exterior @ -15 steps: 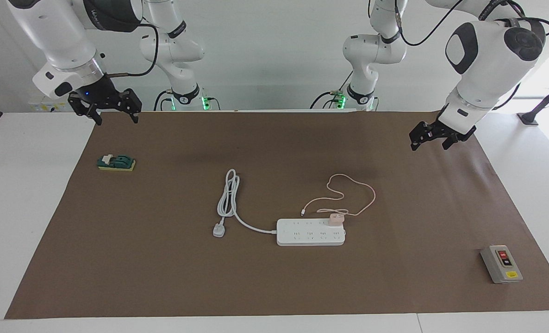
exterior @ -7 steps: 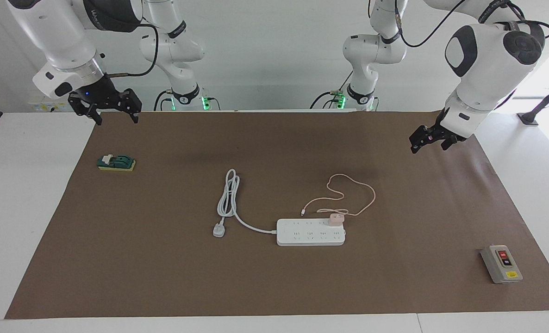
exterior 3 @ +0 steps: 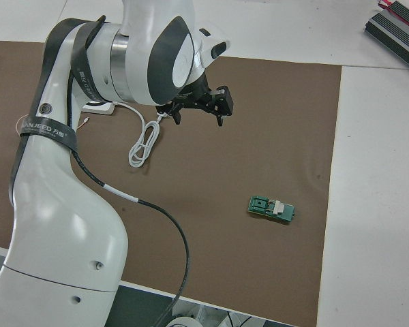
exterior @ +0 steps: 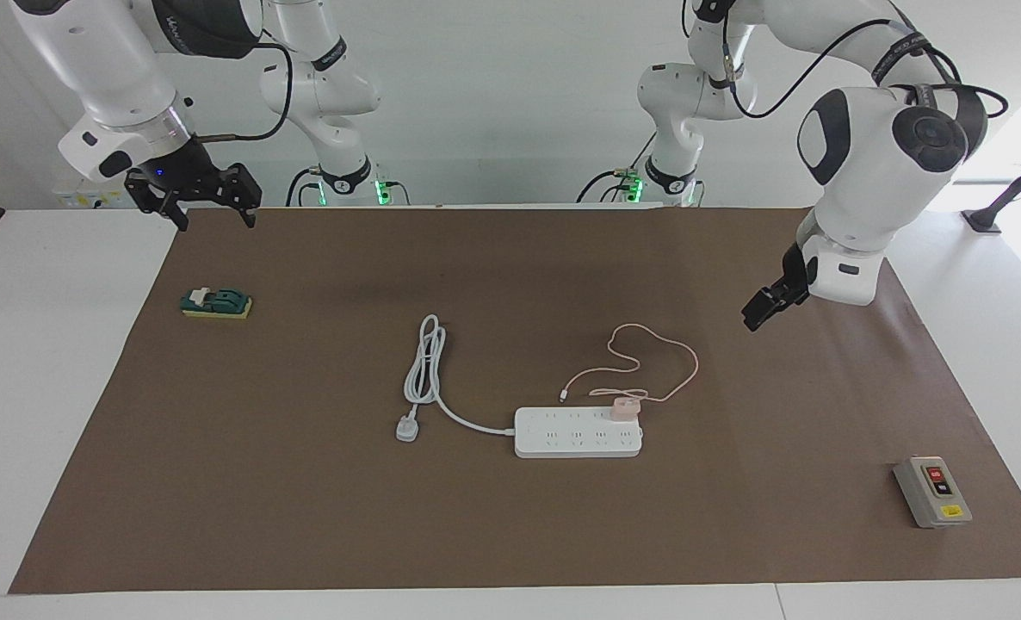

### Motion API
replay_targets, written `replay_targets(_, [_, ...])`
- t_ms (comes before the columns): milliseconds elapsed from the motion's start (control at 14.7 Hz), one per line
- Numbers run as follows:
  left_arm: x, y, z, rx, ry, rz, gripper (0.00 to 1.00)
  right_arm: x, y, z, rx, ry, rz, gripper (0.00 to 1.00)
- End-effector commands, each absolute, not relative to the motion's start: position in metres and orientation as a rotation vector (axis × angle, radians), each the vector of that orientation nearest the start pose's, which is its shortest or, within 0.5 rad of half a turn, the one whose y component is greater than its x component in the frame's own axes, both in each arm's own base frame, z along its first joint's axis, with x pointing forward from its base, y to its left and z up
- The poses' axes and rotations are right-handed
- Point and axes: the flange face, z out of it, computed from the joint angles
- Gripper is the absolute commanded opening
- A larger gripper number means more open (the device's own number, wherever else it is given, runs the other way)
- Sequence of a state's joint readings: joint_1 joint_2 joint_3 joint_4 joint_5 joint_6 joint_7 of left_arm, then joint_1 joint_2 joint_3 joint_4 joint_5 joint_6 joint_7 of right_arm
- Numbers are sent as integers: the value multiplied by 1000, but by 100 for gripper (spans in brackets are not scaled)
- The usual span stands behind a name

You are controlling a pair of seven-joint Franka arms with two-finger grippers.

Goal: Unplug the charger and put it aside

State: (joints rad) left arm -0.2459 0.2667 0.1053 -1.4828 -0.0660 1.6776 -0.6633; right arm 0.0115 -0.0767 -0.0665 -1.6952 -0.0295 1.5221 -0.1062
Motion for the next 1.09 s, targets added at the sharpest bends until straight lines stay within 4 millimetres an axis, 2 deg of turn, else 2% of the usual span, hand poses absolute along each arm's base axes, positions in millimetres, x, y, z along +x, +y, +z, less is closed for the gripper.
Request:
replay_targets(0, [653, -117, 491, -2925, -1333, 136, 100, 518, -36, 586, -3167, -79, 89, 100])
replay_targets(136, [661, -153, 474, -2768, -1652, 78, 100, 516, -21, 561, -3150, 139, 90, 100])
replay_targets(204, [665, -156, 467, -2719, -1738, 70, 100, 516, -6, 551, -3128, 229, 87, 100])
replay_targets(340, [667, -169, 447, -2645, -1820, 98, 100, 529, 21, 529, -3095, 355, 81, 100])
replay_targets(477, [667, -203, 420, -2551, -1918, 100, 100, 549, 40, 497, -2962, 515, 130, 100])
replay_targets(545, [670, -207, 415, -2516, -1974, 91, 100, 559, 48, 480, -2893, 628, 146, 100])
replay_targets(613, [670, -211, 408, -2499, -1989, 97, 100, 567, 65, 464, -2849, 715, 155, 100])
replay_targets(681, [670, -226, 386, -2468, -1987, 115, 100, 576, 89, 444, -2785, 841, 171, 100])
replay_targets(749, [668, -245, 378, -2432, -2013, 113, 100, 585, 101, 426, -2689, 993, 191, 100])
replay_targets(885, [671, -254, 368, -2389, -2048, 114, 100, 594, 139, 403, -2530, 1162, 231, 100])
replay_targets(1021, [668, -267, 352, -2319, -2092, 109, 100, 616, 151, 382, -2364, 1319, 303, 100])
